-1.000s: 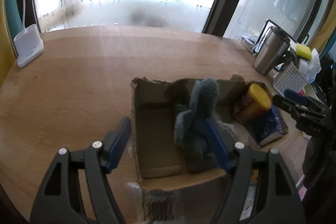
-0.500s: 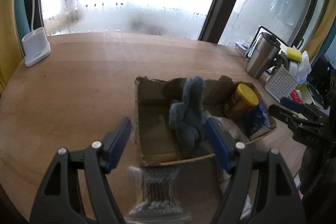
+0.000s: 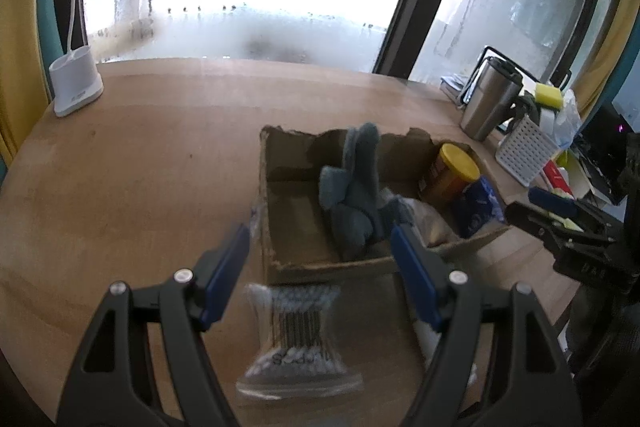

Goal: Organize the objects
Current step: 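Move the left tool to the clear cotton-swab bag while the right tool approaches the white cloth, then grasp the cotton-swab bag with the left tool while the right tool grasps the white cloth, then lift the swab bag and white cloth and carry both over the box, then lower the swab bag into the box with the left tool while the right tool lowers the white cloth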

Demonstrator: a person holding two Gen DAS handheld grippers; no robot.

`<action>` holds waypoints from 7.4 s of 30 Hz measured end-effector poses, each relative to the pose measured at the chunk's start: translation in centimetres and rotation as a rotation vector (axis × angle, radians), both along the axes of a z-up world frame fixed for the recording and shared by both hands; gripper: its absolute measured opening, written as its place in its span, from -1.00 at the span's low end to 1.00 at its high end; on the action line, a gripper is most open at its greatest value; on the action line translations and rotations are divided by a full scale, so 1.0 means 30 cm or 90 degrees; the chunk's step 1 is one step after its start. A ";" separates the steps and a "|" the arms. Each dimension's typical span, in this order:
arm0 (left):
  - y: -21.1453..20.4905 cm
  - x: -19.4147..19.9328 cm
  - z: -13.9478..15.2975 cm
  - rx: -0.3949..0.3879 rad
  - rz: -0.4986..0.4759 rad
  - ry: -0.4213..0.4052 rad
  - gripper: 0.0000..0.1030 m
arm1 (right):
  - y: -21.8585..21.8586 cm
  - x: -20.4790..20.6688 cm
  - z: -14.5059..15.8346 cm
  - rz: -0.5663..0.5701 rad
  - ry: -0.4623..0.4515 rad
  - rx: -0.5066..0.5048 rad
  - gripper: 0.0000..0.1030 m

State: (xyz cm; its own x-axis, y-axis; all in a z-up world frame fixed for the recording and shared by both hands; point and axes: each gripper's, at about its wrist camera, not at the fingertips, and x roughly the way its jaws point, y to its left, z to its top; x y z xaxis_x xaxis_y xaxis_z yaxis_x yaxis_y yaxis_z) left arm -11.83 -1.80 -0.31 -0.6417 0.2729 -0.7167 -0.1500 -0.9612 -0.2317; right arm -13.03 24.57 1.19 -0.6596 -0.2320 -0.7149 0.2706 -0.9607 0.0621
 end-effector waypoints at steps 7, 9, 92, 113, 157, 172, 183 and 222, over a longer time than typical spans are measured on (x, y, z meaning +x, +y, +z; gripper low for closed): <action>-0.006 0.038 -0.009 0.001 -0.002 -0.001 0.45 | -0.032 0.048 -0.005 0.010 -0.004 -0.001 0.44; -0.009 0.048 -0.013 0.001 -0.002 -0.002 0.45 | -0.041 0.057 -0.010 0.015 -0.006 -0.002 0.44; 0.017 0.108 -0.240 -0.078 -0.023 -0.076 0.19 | -0.200 0.243 -0.214 0.137 -0.123 -0.017 -0.16; -0.016 0.169 -0.124 -0.052 0.006 -0.030 -0.04 | -0.150 0.216 -0.140 0.134 -0.085 -0.043 -0.16; -0.025 0.067 0.054 -0.034 0.024 0.033 -0.04 | -0.083 0.092 -0.035 0.114 -0.046 -0.066 -0.15; 0.005 -0.037 0.051 -0.032 0.019 0.027 -0.04 | -0.071 0.004 -0.027 0.109 -0.049 -0.075 -0.15; 0.020 -0.119 0.011 -0.049 0.018 0.019 -0.04 | -0.081 -0.054 -0.045 0.112 -0.059 -0.080 -0.15; -0.053 -0.229 -0.127 -0.072 0.039 -0.022 0.61 | -0.093 -0.086 -0.055 0.112 -0.066 -0.081 -0.15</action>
State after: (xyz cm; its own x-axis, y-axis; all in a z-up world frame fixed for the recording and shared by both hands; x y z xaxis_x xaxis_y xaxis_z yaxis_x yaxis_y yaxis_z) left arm -18.71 -3.38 -4.12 -0.6290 0.1502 -0.7627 -0.0832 -0.9885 -0.1261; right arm -15.62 21.78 -0.47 -0.5263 -0.4285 -0.7345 0.4185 -0.8824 0.2150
